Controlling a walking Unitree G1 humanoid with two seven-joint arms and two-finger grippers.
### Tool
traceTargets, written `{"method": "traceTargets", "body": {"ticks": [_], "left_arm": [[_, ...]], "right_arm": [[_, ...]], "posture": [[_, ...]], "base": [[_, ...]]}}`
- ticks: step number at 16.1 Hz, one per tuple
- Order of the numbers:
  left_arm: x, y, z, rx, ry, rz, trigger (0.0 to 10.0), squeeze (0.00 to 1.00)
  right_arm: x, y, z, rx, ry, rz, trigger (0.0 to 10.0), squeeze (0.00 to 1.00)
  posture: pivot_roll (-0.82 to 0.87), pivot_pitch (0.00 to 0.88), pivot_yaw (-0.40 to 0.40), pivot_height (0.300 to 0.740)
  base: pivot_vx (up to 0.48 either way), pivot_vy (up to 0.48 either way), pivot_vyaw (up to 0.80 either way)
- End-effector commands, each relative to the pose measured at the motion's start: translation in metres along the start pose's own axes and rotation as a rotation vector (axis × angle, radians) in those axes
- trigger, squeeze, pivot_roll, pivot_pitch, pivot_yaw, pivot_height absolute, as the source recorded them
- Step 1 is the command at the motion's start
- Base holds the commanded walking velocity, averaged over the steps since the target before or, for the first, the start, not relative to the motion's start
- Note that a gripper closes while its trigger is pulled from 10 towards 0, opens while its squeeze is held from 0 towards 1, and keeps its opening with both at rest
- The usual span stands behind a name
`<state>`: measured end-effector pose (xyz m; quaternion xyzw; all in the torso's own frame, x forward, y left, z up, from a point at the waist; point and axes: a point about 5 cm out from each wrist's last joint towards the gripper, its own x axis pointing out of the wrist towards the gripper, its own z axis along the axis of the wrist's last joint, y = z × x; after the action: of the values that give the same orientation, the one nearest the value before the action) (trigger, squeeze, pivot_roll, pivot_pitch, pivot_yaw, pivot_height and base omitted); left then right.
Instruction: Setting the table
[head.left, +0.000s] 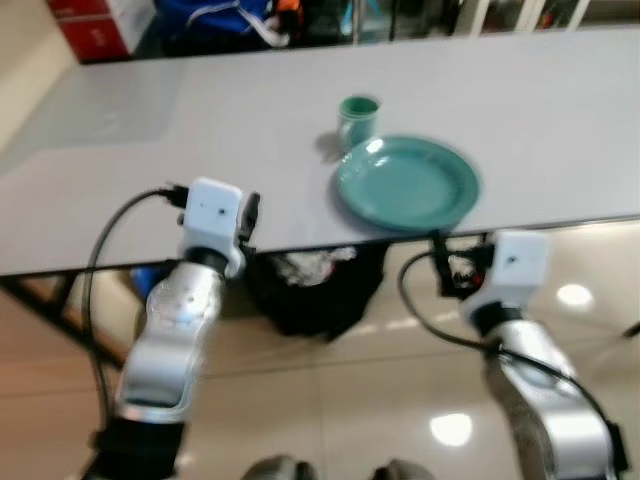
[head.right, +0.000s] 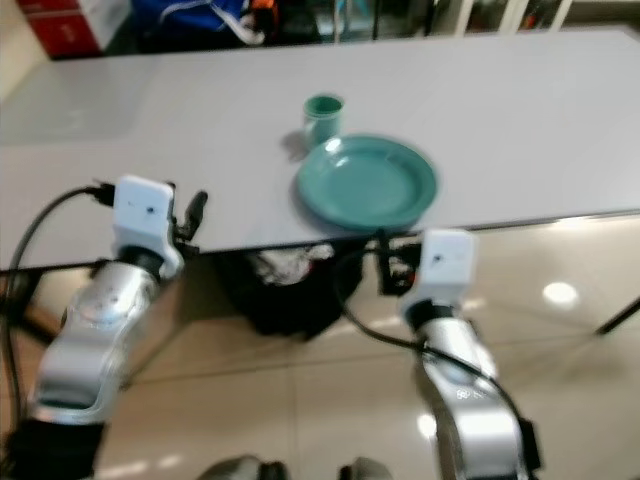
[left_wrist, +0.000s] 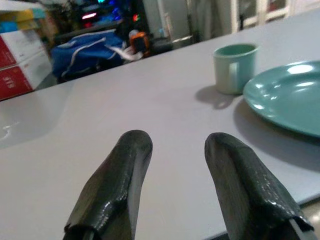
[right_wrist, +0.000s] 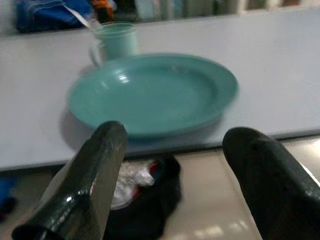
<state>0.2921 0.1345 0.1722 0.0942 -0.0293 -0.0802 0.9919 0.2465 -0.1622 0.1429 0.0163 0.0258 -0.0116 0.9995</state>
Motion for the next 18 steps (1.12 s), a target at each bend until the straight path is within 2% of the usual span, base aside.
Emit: {"method": "traceTargets", "body": {"ticks": [1, 6, 15, 18], "left_arm": [[-0.002, 0.008, 0.004, 0.012, -0.007, 0.027, 10.0, 0.0], [0.001, 0.011, 0.013, 0.011, -0.02, 0.053, 10.0, 0.0], [0.0, 0.01, 0.016, 0.012, -0.027, 0.057, 10.0, 0.0], [-0.003, 0.017, 0.015, 0.024, -0.024, 0.08, 10.0, 0.0]], "right_arm": [[0.0, 0.001, 0.003, 0.028, -0.017, 0.012, 10.0, 0.0], [0.003, 0.01, 0.007, 0.043, -0.042, 0.101, 10.0, 0.0], [0.002, 0.012, 0.008, 0.055, -0.07, 0.128, 10.0, 0.0], [0.005, 0.016, 0.007, 0.061, -0.07, 0.151, 10.0, 0.0]], "posture": [[-0.01, 0.073, 0.041, 0.74], [0.01, 0.07, 0.028, 0.74], [0.01, 0.049, 0.023, 0.74], [0.03, 0.033, 0.011, 0.74]], "base": [[0.0, 0.48, 0.0], [0.0, 0.48, 0.0], [0.0, 0.48, 0.0], [0.0, 0.48, 0.0]]}}
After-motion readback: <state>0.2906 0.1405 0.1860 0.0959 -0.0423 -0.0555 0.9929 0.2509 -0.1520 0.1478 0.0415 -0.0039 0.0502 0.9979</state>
